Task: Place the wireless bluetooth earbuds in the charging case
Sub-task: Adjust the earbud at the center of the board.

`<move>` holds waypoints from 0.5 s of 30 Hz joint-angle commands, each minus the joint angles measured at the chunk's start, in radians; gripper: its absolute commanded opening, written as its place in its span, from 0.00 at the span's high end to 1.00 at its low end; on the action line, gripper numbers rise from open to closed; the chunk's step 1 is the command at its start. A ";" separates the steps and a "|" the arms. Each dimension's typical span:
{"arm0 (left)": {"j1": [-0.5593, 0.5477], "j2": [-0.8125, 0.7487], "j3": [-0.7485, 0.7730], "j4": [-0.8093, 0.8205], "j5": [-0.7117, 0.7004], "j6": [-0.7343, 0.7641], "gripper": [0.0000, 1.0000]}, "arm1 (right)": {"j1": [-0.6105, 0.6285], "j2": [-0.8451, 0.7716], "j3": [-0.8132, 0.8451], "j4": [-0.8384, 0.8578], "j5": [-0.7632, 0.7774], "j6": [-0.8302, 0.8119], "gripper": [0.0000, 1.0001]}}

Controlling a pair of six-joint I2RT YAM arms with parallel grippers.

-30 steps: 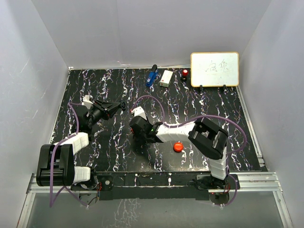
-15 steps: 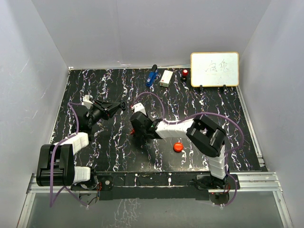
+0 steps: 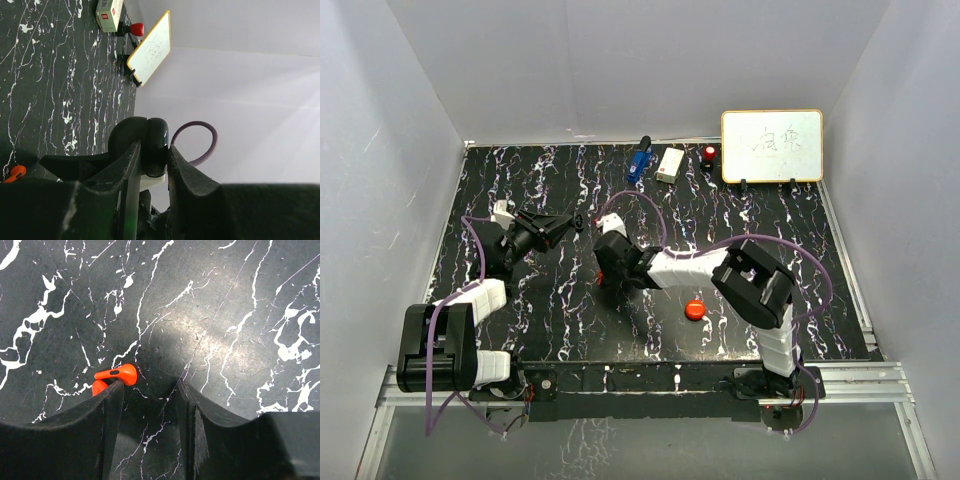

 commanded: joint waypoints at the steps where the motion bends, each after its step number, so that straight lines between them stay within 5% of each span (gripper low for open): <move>1: 0.008 -0.016 -0.005 0.023 0.020 -0.011 1.00 | -0.007 -0.082 0.003 0.017 -0.001 -0.004 0.56; 15: 0.010 -0.011 -0.011 0.034 0.019 -0.015 1.00 | 0.012 -0.142 -0.019 -0.051 -0.128 0.113 0.56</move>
